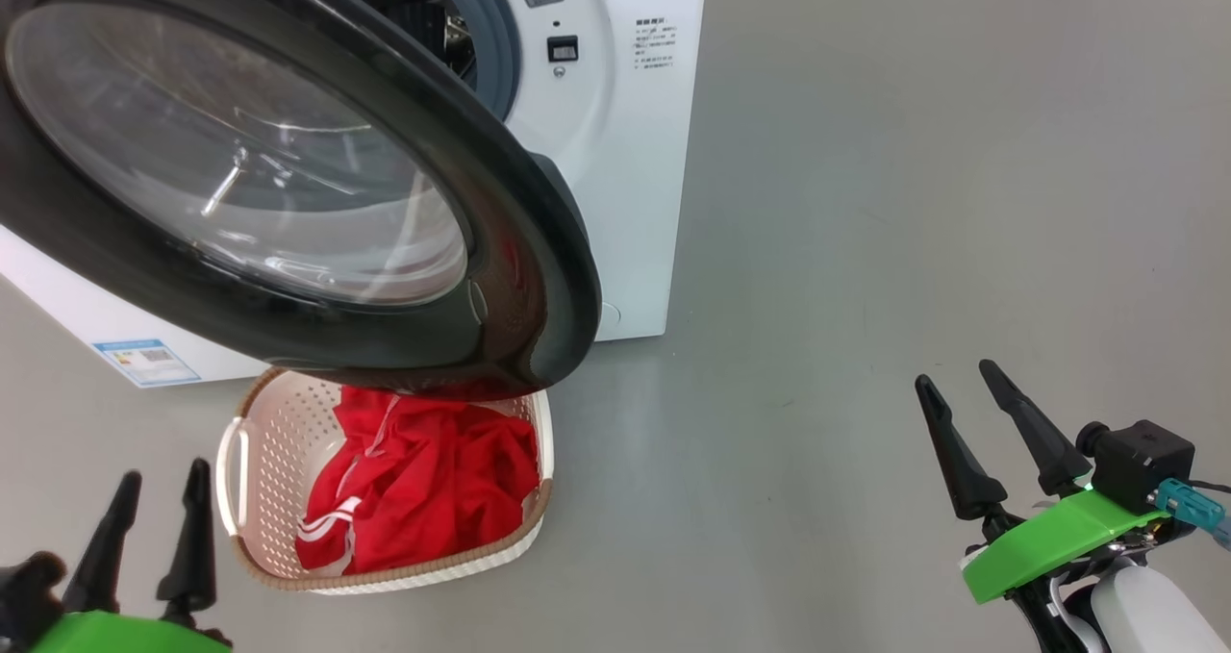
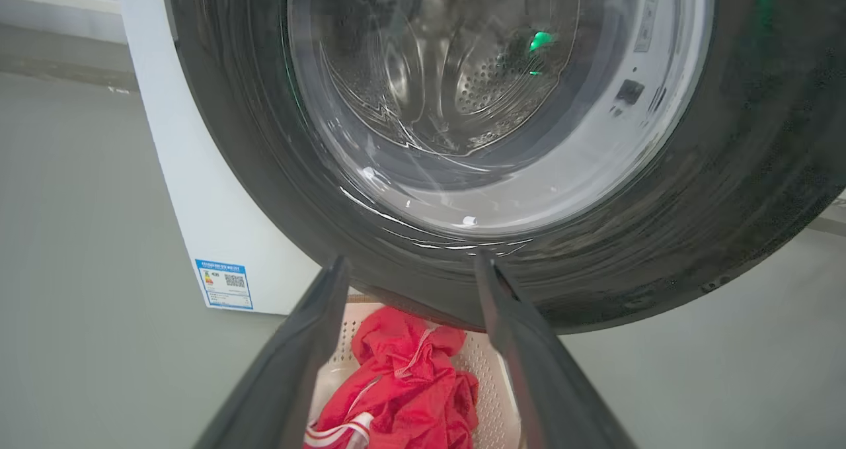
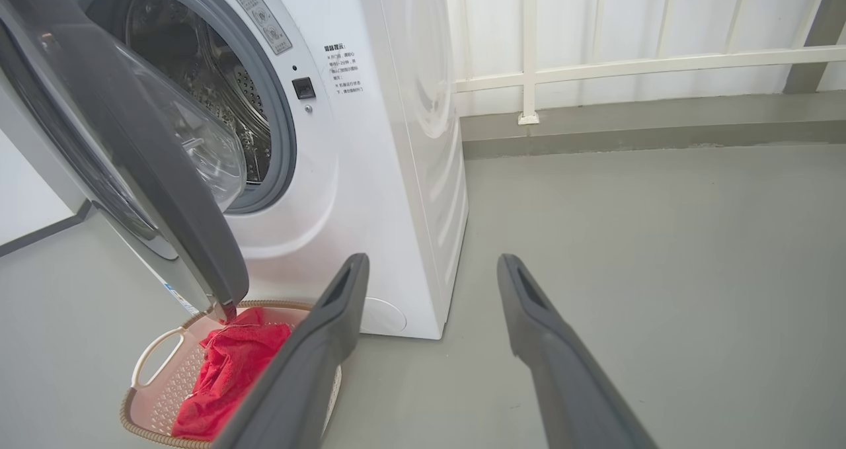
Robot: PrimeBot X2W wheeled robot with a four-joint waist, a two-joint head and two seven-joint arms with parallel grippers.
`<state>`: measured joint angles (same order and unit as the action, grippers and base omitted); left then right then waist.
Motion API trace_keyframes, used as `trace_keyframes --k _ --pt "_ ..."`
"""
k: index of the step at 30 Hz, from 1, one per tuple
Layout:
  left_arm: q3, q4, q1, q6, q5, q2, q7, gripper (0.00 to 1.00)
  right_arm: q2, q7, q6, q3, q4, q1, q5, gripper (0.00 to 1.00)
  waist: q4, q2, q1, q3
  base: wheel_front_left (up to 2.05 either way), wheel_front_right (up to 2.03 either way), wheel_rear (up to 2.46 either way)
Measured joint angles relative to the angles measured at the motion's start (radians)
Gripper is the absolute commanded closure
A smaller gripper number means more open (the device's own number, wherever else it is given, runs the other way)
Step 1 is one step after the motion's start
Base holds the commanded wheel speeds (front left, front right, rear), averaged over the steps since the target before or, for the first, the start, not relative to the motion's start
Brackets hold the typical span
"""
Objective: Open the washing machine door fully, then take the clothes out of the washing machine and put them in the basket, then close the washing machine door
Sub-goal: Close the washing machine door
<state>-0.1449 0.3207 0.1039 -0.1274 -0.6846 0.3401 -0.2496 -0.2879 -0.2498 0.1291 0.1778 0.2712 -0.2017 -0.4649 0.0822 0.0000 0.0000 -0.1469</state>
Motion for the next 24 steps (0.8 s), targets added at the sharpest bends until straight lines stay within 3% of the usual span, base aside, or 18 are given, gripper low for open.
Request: trace_keyframes --k 5,10,16,24 --pt "0.121 -0.084 -0.064 0.000 0.241 -0.109 0.000 0.00 0.001 0.000 0.000 -0.002 -0.001 0.000 0.000 0.00 -0.001 0.0000 0.0000 0.002 0.00 0.00 0.00" --pt "0.196 -0.128 -0.102 0.000 0.389 -0.197 0.000 0.00 0.002 0.000 0.000 -0.003 0.000 0.000 0.000 0.00 -0.002 0.0000 0.0000 0.007 0.00 0.00 0.00" --pt "0.232 -0.126 -0.126 0.000 0.446 -0.247 0.000 0.00 0.007 0.000 0.000 -0.002 0.002 0.001 0.000 0.00 0.000 0.0000 0.0000 0.013 0.00 0.00 0.00" --pt "0.260 -0.127 -0.129 0.000 0.473 -0.265 0.000 0.00 0.006 0.000 0.000 -0.001 0.002 0.001 0.000 0.00 -0.003 0.0000 0.0000 0.014 0.00 0.00 0.00"
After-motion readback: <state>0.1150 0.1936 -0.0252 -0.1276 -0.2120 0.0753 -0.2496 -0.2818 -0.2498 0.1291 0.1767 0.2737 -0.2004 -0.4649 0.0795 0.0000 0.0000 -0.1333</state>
